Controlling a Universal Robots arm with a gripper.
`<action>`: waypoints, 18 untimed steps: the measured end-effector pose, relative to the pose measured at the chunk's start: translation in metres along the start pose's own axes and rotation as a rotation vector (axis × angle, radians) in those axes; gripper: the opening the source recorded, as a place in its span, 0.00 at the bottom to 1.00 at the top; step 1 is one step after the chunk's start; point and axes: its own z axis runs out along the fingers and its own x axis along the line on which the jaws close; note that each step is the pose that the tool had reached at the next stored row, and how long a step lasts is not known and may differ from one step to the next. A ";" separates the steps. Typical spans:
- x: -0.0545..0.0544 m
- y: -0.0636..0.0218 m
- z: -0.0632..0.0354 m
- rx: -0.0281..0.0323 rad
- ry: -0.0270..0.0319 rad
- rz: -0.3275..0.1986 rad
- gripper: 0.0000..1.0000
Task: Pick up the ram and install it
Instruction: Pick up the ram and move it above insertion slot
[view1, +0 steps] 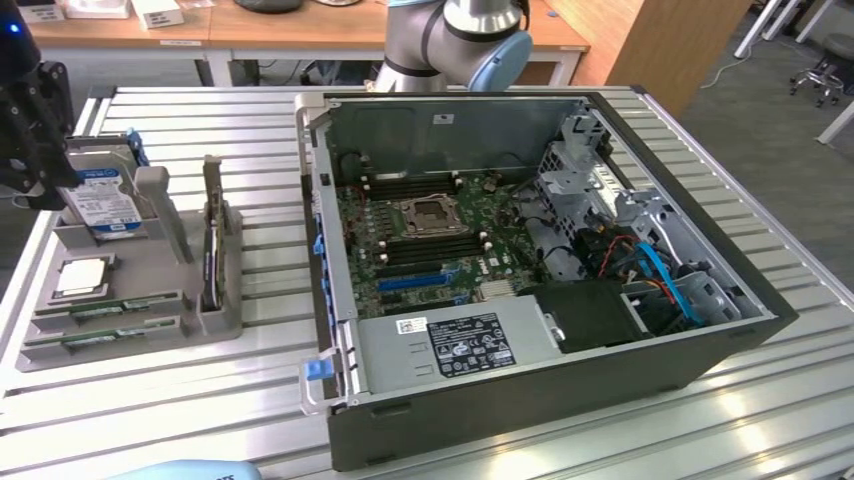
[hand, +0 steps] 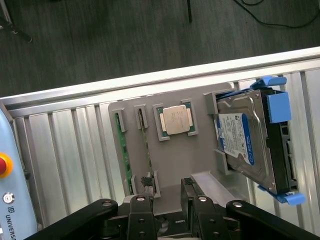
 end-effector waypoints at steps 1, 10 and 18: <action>0.000 0.0000 0.0006 0.0000 0.0000 0.000 0.35; 0.000 -0.0002 0.0052 0.0002 -0.0001 0.000 0.35; 0.000 -0.0004 0.0111 0.0000 0.0000 0.000 0.35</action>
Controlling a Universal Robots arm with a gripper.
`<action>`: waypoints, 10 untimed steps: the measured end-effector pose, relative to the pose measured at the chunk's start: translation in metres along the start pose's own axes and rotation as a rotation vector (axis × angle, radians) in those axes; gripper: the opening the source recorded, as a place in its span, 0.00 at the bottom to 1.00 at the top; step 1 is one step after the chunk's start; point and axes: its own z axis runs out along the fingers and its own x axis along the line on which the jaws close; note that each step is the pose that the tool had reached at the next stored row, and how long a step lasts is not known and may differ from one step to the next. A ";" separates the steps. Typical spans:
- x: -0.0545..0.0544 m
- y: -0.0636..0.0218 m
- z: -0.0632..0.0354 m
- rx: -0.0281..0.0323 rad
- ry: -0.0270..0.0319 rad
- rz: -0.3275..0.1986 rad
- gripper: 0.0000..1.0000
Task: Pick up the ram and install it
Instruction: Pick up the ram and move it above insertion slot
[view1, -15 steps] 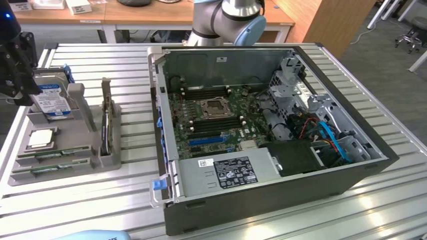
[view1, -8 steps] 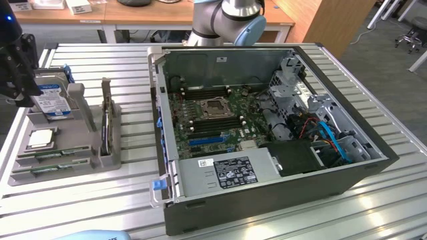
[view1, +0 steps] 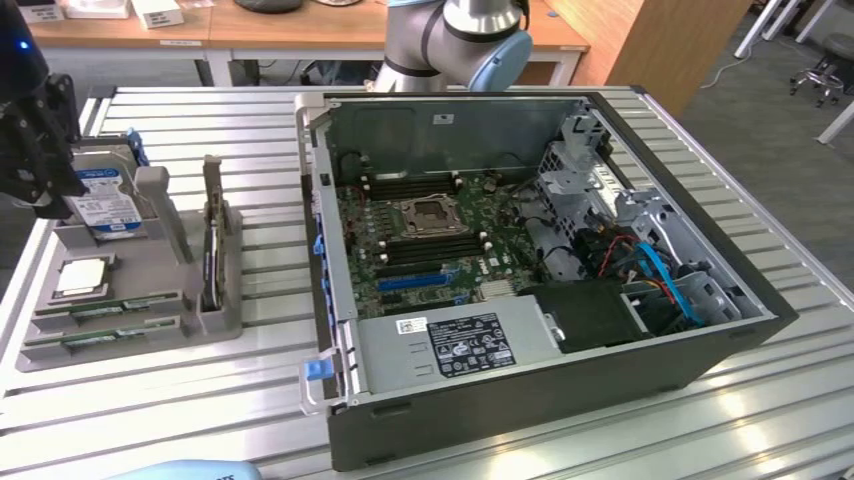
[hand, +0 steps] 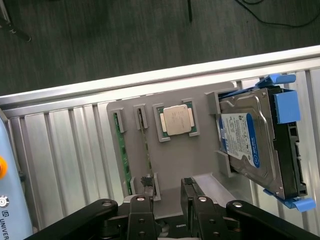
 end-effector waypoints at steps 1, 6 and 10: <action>0.000 0.0000 0.0004 -0.0001 0.0001 0.000 0.35; 0.000 -0.0001 0.0027 0.0001 0.0001 0.000 0.35; 0.000 -0.0001 0.0031 -0.0002 0.0002 0.000 0.35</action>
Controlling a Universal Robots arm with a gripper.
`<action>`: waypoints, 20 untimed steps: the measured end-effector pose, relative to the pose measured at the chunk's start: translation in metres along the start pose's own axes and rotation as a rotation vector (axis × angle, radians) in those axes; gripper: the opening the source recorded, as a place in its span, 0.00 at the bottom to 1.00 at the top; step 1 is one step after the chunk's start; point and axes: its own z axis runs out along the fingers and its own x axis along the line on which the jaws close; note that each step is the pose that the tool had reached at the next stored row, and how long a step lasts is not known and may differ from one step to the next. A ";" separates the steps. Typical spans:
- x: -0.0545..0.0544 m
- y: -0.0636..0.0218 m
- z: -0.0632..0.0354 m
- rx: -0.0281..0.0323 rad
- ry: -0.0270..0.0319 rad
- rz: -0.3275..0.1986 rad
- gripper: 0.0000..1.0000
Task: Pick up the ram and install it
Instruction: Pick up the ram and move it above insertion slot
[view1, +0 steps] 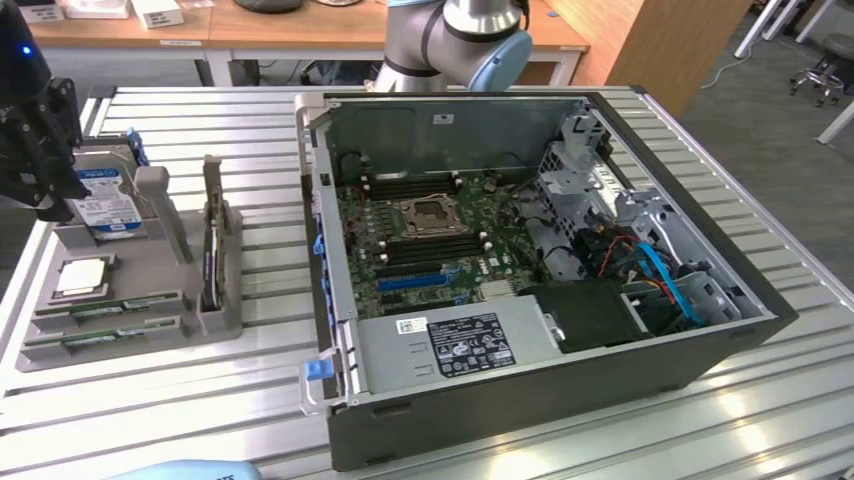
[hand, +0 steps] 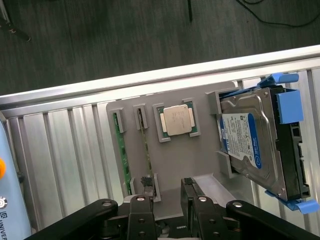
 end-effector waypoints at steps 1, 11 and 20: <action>0.000 0.0000 0.0000 0.0001 -0.0001 0.000 0.35; 0.006 -0.0011 0.0000 0.0002 -0.0002 0.000 0.35; 0.016 -0.0030 -0.0003 0.0001 -0.0001 0.000 0.35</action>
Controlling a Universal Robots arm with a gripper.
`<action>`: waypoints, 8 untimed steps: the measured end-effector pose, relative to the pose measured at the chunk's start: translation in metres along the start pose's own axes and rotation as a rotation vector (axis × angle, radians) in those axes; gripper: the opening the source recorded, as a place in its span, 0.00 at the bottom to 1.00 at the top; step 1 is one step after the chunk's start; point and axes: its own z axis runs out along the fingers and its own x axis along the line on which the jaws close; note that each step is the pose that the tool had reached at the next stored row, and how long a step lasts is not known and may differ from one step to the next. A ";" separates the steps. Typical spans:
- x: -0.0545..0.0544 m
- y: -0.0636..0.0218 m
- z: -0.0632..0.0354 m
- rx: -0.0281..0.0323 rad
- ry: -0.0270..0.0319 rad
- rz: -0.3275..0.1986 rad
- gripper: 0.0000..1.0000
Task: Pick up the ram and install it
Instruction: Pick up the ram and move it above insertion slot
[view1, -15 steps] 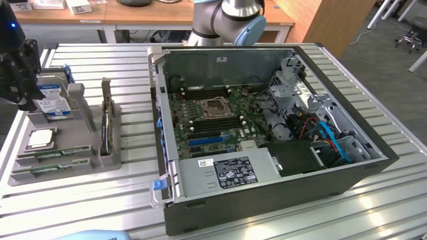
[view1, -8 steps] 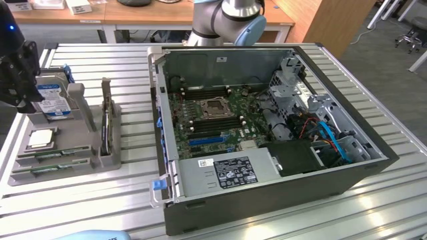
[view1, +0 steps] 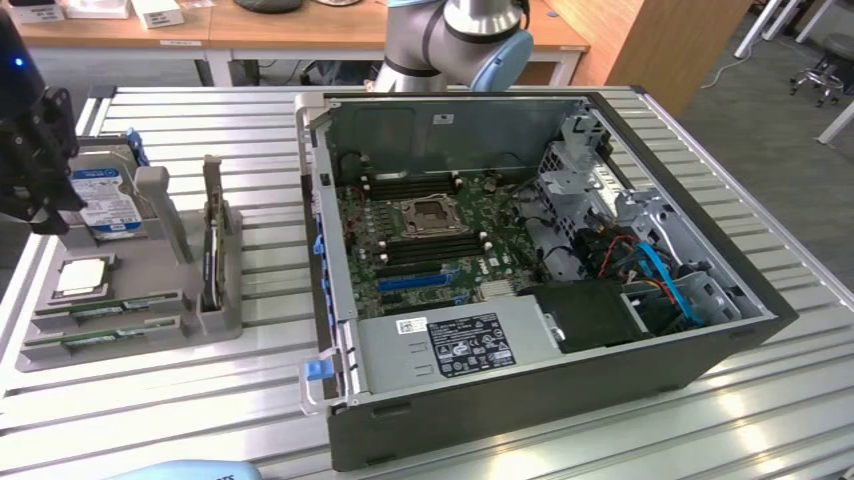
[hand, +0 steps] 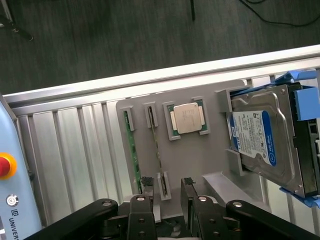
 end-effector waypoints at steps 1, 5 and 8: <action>0.001 -0.0002 0.0000 0.0001 -0.0001 0.000 0.35; 0.005 -0.0010 -0.0001 0.0000 0.0000 0.000 0.35; 0.008 -0.0014 -0.0002 -0.0001 0.0000 0.000 0.35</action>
